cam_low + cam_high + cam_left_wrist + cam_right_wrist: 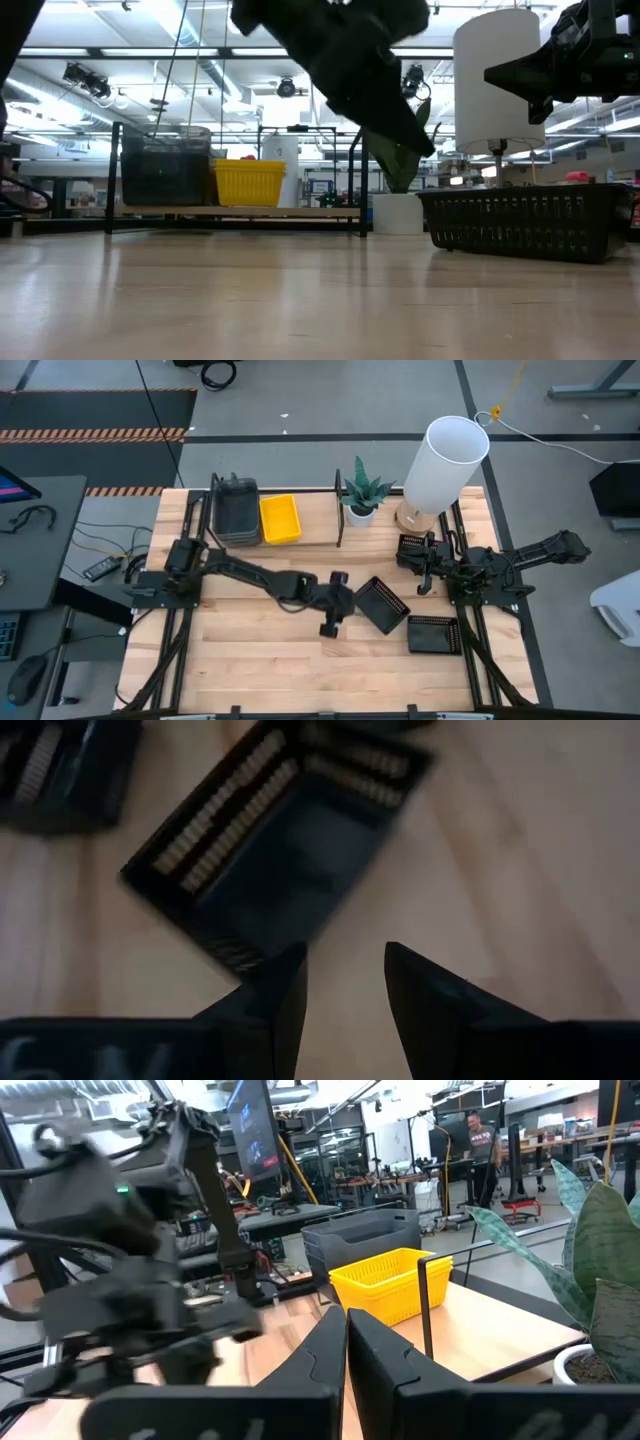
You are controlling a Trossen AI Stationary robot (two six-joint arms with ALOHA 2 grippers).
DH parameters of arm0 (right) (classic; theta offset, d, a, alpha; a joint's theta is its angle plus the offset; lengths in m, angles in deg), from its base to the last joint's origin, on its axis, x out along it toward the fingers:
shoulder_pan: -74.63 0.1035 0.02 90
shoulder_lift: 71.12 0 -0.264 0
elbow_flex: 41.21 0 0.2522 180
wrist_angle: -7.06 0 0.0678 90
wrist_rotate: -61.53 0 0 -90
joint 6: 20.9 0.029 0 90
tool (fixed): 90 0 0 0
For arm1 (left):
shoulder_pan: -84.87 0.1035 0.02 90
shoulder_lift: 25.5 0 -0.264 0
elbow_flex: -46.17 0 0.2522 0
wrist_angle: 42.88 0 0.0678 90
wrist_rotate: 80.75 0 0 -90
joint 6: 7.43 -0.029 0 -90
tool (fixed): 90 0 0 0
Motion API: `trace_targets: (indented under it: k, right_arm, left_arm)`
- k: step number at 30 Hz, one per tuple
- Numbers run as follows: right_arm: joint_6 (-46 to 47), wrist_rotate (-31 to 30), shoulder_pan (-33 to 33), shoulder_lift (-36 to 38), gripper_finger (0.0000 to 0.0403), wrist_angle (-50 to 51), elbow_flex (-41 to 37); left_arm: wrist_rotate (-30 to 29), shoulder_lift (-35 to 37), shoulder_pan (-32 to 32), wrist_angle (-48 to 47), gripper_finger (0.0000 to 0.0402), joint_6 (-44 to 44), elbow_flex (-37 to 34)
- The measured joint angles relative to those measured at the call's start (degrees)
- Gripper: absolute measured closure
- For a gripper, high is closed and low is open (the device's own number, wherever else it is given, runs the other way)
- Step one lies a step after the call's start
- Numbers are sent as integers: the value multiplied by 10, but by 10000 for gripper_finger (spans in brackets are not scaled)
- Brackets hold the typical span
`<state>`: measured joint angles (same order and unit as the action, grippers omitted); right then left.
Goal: Stack baskets on shelf by color
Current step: Stack the top black bin on the left black bin
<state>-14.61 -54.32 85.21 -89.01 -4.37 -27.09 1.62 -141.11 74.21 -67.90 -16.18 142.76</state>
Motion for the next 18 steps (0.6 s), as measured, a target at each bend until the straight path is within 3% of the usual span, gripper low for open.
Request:
trace_targets:
  k: [7,9,18]
  right_arm:
    - [0,0,0,0,384,0,0]
    - [0,0,0,0,384,0,0]
    - [0,0,0,0,384,0,0]
  left_arm:
    - [-92,52,-59,-22,260,-69,-10]
    - [-94,81,-64,-22,260,-70,-36]
    - [-97,276,-70,86,260,1,-275]
